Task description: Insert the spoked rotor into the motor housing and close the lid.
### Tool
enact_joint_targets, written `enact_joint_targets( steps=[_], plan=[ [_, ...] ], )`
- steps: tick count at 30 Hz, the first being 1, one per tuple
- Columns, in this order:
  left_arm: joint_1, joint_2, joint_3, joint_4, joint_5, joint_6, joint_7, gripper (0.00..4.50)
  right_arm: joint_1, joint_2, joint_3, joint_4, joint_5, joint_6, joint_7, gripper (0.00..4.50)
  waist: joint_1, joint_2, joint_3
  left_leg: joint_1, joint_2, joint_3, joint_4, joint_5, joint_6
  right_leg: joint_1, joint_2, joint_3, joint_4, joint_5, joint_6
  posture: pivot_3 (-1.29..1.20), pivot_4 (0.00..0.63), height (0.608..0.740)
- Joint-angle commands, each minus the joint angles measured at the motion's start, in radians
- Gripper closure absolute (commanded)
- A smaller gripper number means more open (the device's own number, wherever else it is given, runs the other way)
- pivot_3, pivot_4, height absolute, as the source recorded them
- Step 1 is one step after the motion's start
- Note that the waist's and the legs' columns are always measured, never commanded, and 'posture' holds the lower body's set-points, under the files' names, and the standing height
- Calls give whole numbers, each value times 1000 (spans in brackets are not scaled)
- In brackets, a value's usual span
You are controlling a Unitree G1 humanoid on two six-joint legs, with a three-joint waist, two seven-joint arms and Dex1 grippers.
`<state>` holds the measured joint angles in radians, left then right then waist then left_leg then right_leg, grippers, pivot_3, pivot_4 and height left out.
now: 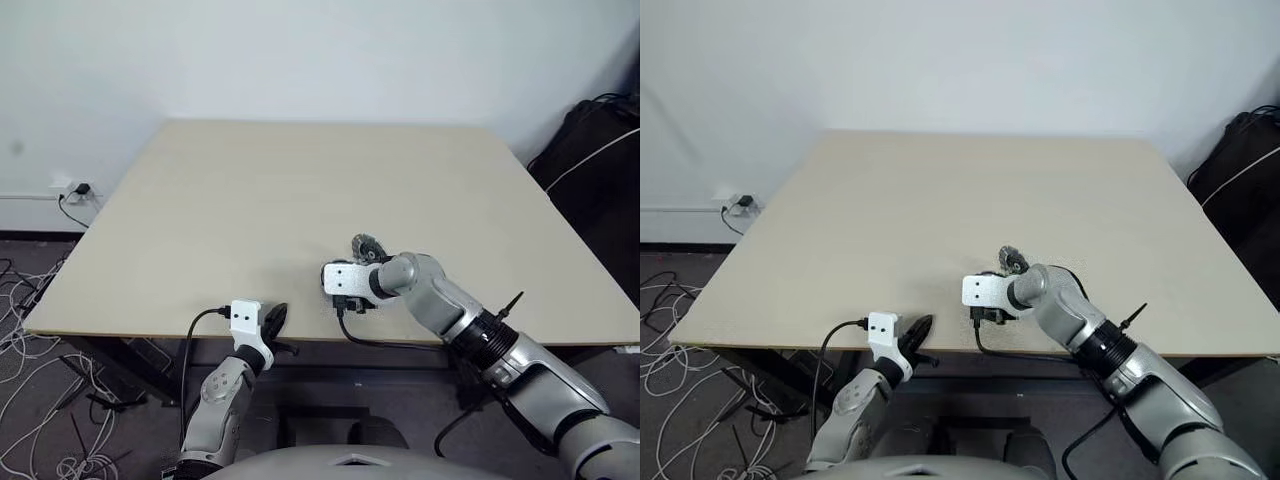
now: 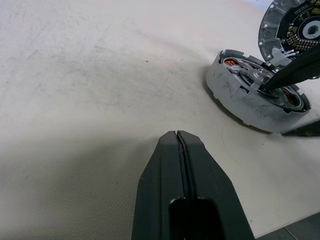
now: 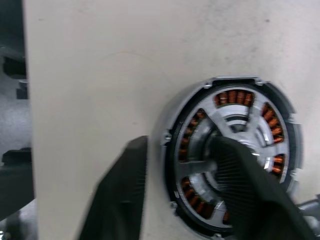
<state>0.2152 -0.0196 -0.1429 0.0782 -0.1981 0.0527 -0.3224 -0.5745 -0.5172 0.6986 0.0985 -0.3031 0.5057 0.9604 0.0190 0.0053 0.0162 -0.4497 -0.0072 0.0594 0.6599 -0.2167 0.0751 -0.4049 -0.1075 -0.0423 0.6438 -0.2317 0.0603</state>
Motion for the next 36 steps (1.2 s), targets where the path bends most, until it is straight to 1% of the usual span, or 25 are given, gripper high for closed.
enact_joint_targets(
  steps=[1, 4, 6, 11, 15, 17, 23, 26, 30, 32, 36],
  plan=[
    [-17, -10, 7, -3, -2, -28, 2, 4500, -9, 7, -22, 11, -15, 1, -2, 3424, -1, 0, 0, 0, 0, 0, 0, 0, 0, 0, 0, 0, 0, 0, 0, 0, 0, 740],
    [-17, -12, 9, 0, -2, -30, 2, 4500, -6, 10, -29, 9, -17, 5, 2, 4259, -3, 0, 0, 2, 0, 0, 0, 0, 0, 2, 0, 0, 0, 1, 0, 0, 0, 740],
    [-17, -14, 11, 1, -2, -31, 1, 4500, -3, 11, -33, 4, -17, 10, 4, 4459, -3, 0, 0, 2, 0, 0, 0, 0, 0, 2, -1, 0, 0, 1, 0, 0, 0, 740],
    [-17, -16, 13, 5, 1, -35, 1, 4500, 12, 27, -56, -14, -1, 56, -4, 4475, -3, 0, 0, 2, 0, 0, 1, 0, 0, 2, -1, 0, 0, 2, 0, 0, 0, 740],
    [-16, -18, 14, 8, 2, -39, 1, 4500, 36, 73, -116, -55, 42, 178, -21, 4475, -2, 0, 0, 2, 0, 0, 1, 0, 0, 2, -2, 0, 0, 2, 0, 0, 0, 740],
    [-16, -20, 14, 11, 2, -42, 1, 4500, 57, 104, -155, -96, 67, 270, -37, 4475, -1, 0, 0, 2, 0, 0, 0, 0, 0, 2, -4, 0, 0, 2, 0, 0, 0, 740],
    [-13, -23, 15, 16, 1, -48, 0, 4500, 90, 211, -262, -251, 158, 609, -106, 4475, -1, 0, 0, 0, 1, 0, -1, 0, 0, -1, -4, 0, 0, 1, -1, 0, 0, 740],
    [-12, -24, 14, 19, 0, -49, -2, 4500, 89, 280, -319, -336, 203, 787, -168, 4475, -1, 0, 0, -2, 1, 0, -1, 0, 0, -3, -5, 0, 0, 1, -1, 0, 0, 740],
    [-14, -25, 11, 22, 0, -48, -5, 4500, 74, 368, -389, -394, 250, 952, -257, 4475, 0, 0, 0, -3, 0, 0, -1, 0, 0, -4, -5, 0, 0, 1, -1, 0, 0, 740],
    [-16, -26, 10, 25, 0, -48, -6, 4500, 66, 404, -421, -385, 260, 987, -308, 4475, -1, 0, 0, -3, 0, 0, -1, 0, 0, -4, -6, 0, 0, 1, -1, 0, 0, 740],
    [-17, -29, 7, 27, 0, -47, -7, 4500, 50, 458, -479, -313, 267, 982, -415, 4475, -3, 1, 0, -3, -1, 0, -2, 0, 0, -4, -4, 0, 0, 2, -1, 0, 0, 740]
  ],
)
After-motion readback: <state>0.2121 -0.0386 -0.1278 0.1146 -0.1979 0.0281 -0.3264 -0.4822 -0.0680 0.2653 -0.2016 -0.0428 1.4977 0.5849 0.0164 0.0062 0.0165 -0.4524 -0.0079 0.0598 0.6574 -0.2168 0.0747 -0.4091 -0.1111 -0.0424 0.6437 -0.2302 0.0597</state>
